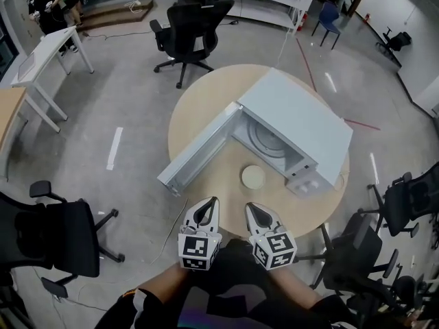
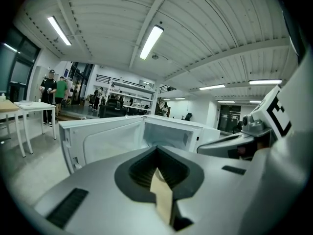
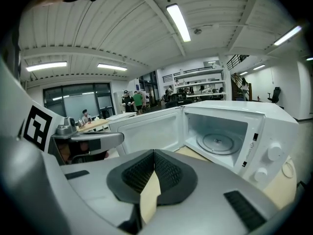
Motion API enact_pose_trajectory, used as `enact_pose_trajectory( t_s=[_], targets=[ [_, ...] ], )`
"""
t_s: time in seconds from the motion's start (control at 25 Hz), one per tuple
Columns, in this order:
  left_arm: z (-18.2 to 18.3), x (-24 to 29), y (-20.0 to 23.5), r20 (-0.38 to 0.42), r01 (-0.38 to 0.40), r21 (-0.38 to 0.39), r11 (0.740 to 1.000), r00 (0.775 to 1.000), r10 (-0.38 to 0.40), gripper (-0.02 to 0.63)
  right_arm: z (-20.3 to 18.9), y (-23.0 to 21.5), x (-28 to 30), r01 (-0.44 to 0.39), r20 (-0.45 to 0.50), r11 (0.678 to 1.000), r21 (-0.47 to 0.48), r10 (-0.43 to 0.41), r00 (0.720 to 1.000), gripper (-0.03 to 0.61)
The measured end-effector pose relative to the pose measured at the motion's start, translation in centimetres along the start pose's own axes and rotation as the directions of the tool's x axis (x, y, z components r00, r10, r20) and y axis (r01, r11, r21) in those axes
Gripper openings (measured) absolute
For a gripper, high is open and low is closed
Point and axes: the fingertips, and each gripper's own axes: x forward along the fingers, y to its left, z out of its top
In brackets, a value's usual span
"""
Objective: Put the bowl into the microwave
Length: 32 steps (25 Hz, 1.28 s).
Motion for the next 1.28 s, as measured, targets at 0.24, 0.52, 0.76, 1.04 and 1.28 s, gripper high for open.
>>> enact_pose_trajectory(
  t_s=[0.24,0.52,0.76,1.04,1.28],
  targets=[
    [0.4,1.2,-0.6,-0.02,-0.032,0.019,0.999,0.999,0.032,0.046,0.6,-1.6,0.6,-0.034,0.01,0.999,0.017,0.034,0.999,0.015],
    [0.1,3.6,-2.4,-0.042,-0.053,0.044,0.998,0.998,0.055,0.046,0.3,-4.9,0.7,-0.054,0.023,0.997,0.049,0.053,0.998,0.015],
    [-0.1,5.4,-3.4,-0.076,-0.082,0.068,0.994,0.993,0.088,0.046,0.3,-6.8,1.1,-0.091,0.033,0.993,0.076,0.089,0.996,0.015],
    [-0.2,8.2,-5.0,-0.106,-0.113,0.095,0.989,0.987,0.122,0.046,0.2,-10.0,1.7,-0.127,0.035,0.987,0.102,0.124,0.992,0.015],
    [-0.9,10.9,-6.0,-0.141,-0.13,0.112,0.985,0.979,0.145,0.046,-0.5,-12.5,2.6,-0.158,0.024,0.98,0.122,0.157,0.987,0.015]
  ],
)
